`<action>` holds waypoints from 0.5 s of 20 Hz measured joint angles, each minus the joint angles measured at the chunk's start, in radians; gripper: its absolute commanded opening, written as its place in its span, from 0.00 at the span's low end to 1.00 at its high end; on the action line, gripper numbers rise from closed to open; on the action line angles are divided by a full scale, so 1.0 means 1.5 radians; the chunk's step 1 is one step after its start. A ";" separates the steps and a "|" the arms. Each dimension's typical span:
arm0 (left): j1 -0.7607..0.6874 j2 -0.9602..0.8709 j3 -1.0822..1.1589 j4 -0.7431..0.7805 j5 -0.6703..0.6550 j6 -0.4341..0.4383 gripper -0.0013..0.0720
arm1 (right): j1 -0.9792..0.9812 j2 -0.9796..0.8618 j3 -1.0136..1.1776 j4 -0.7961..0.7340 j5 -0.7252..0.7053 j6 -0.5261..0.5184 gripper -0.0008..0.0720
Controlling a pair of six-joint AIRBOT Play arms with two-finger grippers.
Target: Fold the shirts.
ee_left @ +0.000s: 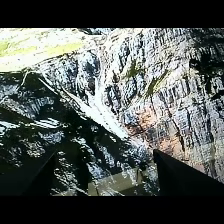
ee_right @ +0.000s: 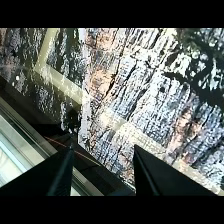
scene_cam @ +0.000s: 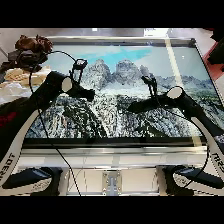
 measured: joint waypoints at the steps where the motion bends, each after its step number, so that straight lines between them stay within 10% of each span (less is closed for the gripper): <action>1: 0.000 0.000 0.000 -0.005 0.006 0.000 0.97 | 0.000 0.000 0.000 0.000 -0.003 0.000 0.62; 10: 0.000 0.000 0.000 -0.003 0.052 -0.006 0.97 | 0.000 0.000 0.000 0.000 -0.011 0.000 0.62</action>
